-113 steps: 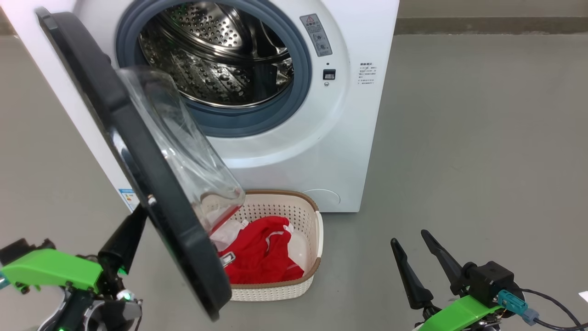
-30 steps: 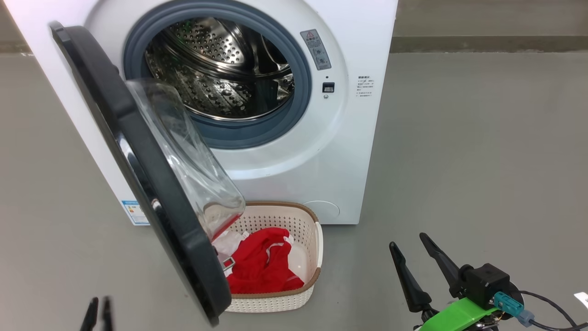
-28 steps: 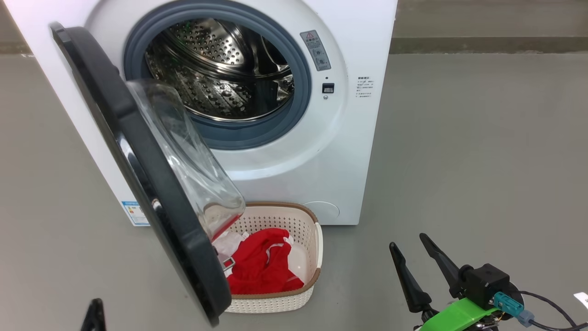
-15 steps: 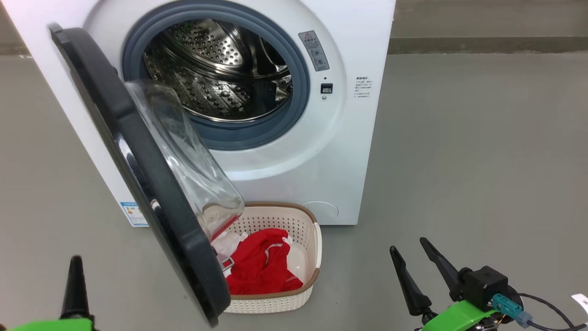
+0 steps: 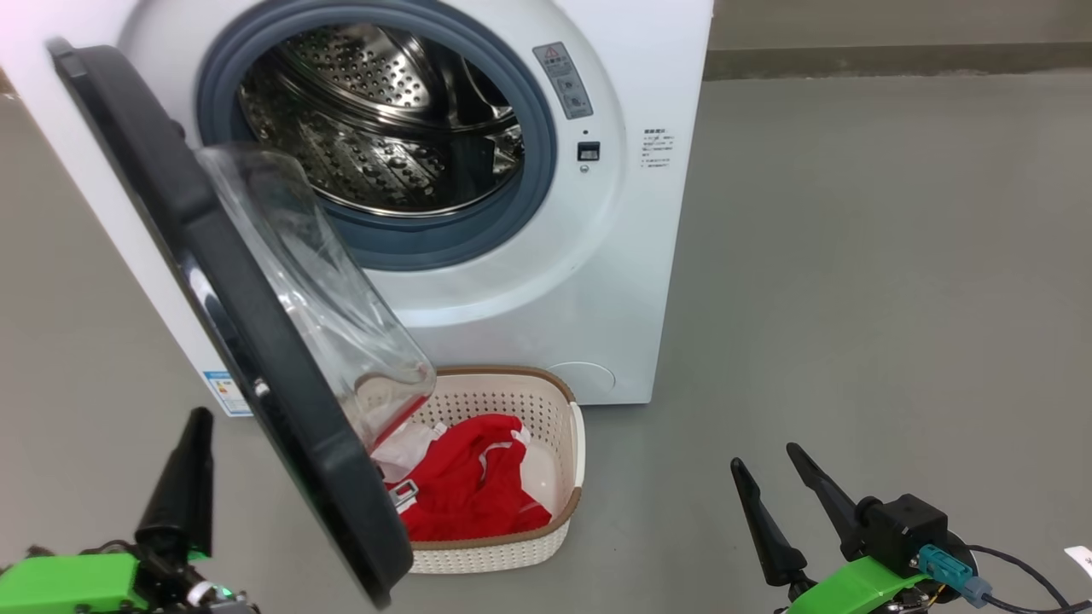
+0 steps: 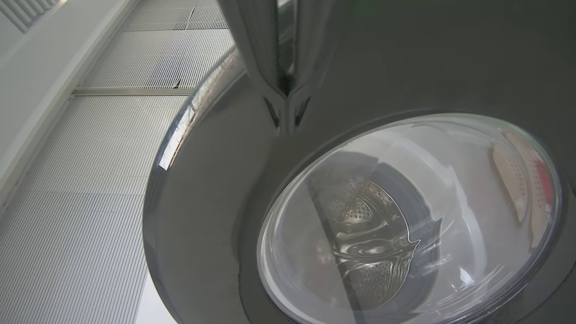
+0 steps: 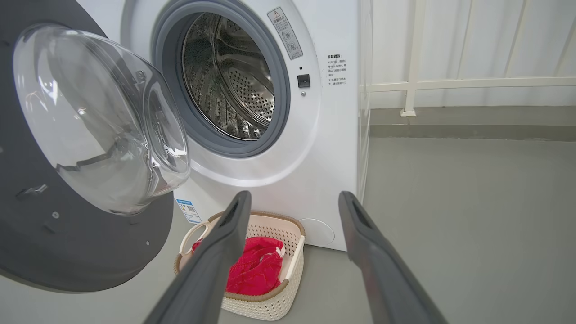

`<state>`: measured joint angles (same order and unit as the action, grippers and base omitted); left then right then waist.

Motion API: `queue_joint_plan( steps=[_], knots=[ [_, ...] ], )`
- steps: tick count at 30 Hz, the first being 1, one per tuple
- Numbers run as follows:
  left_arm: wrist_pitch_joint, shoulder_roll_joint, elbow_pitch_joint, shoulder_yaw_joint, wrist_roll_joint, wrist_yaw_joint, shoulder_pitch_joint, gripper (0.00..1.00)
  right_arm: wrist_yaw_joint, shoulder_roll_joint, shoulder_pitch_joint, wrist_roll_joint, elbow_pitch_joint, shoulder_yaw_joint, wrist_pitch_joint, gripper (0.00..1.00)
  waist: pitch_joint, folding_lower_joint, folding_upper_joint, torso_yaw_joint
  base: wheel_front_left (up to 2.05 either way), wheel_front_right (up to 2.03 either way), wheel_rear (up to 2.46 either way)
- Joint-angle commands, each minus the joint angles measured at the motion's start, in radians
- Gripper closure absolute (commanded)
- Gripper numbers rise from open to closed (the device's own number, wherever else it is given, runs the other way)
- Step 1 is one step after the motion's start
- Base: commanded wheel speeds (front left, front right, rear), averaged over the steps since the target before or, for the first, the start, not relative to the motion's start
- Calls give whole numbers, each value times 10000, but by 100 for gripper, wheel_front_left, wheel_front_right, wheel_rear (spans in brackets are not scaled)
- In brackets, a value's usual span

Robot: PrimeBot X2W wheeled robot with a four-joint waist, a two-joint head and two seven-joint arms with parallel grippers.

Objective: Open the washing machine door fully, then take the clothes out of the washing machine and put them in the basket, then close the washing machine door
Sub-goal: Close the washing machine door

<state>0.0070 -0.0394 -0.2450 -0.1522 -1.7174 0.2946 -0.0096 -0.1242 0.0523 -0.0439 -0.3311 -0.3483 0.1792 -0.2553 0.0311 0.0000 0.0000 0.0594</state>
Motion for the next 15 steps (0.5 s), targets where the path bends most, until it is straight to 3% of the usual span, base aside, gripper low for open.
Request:
queue_joint_plan(
  steps=[1,15],
  knots=[
    [-24,-109,-364,-131,-221,109,-390,100,-65,-4,-305,142,203,201,-65,0,-74,0,0,-94,0,0,0],
    [265,-109,-234,882,-535,-385,-910,100,-65,-4,-558,244,99,96,-65,0,-455,0,0,-862,0,0,0]
  ],
)
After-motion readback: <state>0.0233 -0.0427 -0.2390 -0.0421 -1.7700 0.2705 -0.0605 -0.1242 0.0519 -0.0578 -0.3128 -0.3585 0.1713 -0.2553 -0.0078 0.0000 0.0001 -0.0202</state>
